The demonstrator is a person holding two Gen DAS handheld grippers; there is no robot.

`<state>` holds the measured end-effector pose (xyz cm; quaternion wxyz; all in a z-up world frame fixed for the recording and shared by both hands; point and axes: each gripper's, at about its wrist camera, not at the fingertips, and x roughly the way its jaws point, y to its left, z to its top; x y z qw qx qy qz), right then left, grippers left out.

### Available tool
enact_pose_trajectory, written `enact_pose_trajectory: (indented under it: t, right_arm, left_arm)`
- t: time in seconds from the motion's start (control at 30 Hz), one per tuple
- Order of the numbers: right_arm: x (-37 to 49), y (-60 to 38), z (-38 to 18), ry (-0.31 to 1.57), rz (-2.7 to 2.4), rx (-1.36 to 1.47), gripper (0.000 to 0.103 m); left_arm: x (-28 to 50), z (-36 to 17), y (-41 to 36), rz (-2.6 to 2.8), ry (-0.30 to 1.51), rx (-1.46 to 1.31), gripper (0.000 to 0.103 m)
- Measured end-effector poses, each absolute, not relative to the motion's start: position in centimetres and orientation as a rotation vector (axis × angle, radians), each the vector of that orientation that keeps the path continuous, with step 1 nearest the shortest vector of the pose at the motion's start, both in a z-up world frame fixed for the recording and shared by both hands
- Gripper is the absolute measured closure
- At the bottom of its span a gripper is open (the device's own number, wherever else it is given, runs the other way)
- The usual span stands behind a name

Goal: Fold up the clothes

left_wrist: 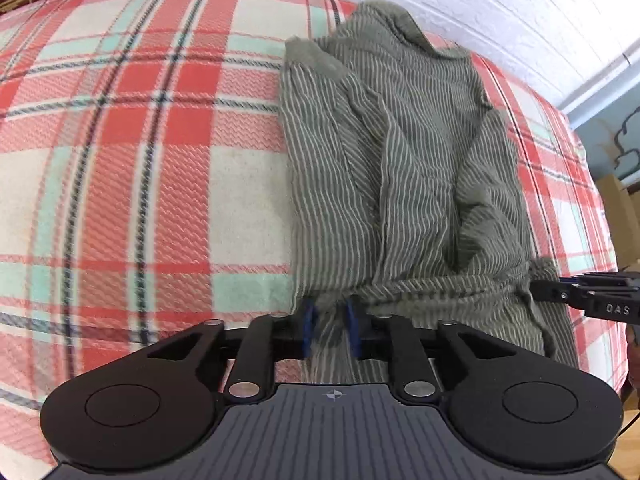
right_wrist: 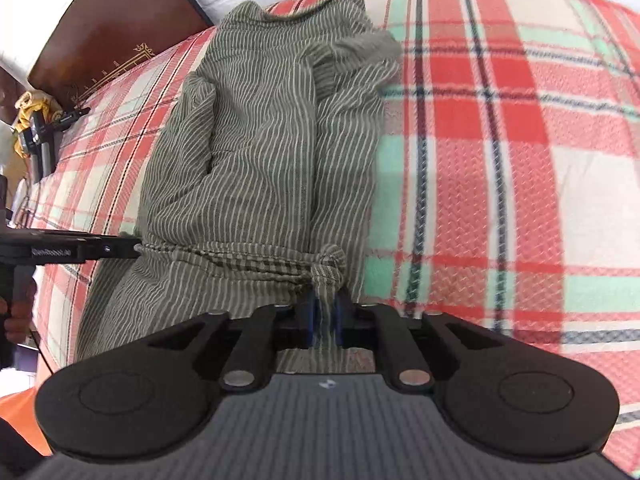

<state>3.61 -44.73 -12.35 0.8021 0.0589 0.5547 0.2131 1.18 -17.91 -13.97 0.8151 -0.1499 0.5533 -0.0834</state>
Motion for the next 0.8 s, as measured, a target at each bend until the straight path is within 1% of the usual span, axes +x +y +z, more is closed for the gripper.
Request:
enact_pose_trajectory:
  t: [0.03,0.07,0.1,0.13,0.23,0.3,0.4,0.47,0.63,0.8]
  right_arm:
    - [3.3,-44.9,-11.5,1.163,0.45,0.124,0.077]
    - [3.0,-45.2,-10.6,1.134,0.444,0.126,0.068]
    - [2.6,-45.4,-9.6,1.105,0.44,0.13,0.057]
    - [2.3,-45.4,-8.7,1.078,0.439,0.133,0.056]
    - [1.3,-45.0,-7.0,1.036,0.504,0.16,0.059]
    - [0.9,-43.8,-7.5,1.066,0.571,0.156,0.076]
    - [0.6,-41.7,-8.7,1.118,0.66,0.139,0.085]
    - [0.6,-40.5,-9.8,1.136,0.681,0.117,0.086]
    - [1.9,-38.9,-12.4,1.187,0.639,0.111,0.085]
    - [2.9,-39.0,-13.9,1.217,0.616,0.143,0.087]
  left_arm:
    - [1.1,-13.1,-17.4,-0.169,1.158,-0.32,0.048]
    - [0.9,-12.2,-17.0,-0.163,1.137,-0.322,0.043]
    - [0.8,-11.2,-16.6,-0.164,1.119,-0.331,0.043]
    - [0.6,-10.3,-16.3,-0.168,1.103,-0.34,0.043]
    - [0.0,-8.3,-16.5,-0.256,1.079,-0.372,0.043]
    - [-0.4,-8.2,-17.8,-0.359,1.105,-0.384,0.043]
    - [-0.8,-9.5,-20.6,-0.459,1.156,-0.328,0.043]
    - [-0.8,-10.6,-22.3,-0.484,1.181,-0.274,0.043]
    - [0.7,-13.7,-23.6,-0.431,1.227,-0.255,0.043]
    - [1.2,-14.6,-23.6,-0.42,1.235,-0.259,0.043]
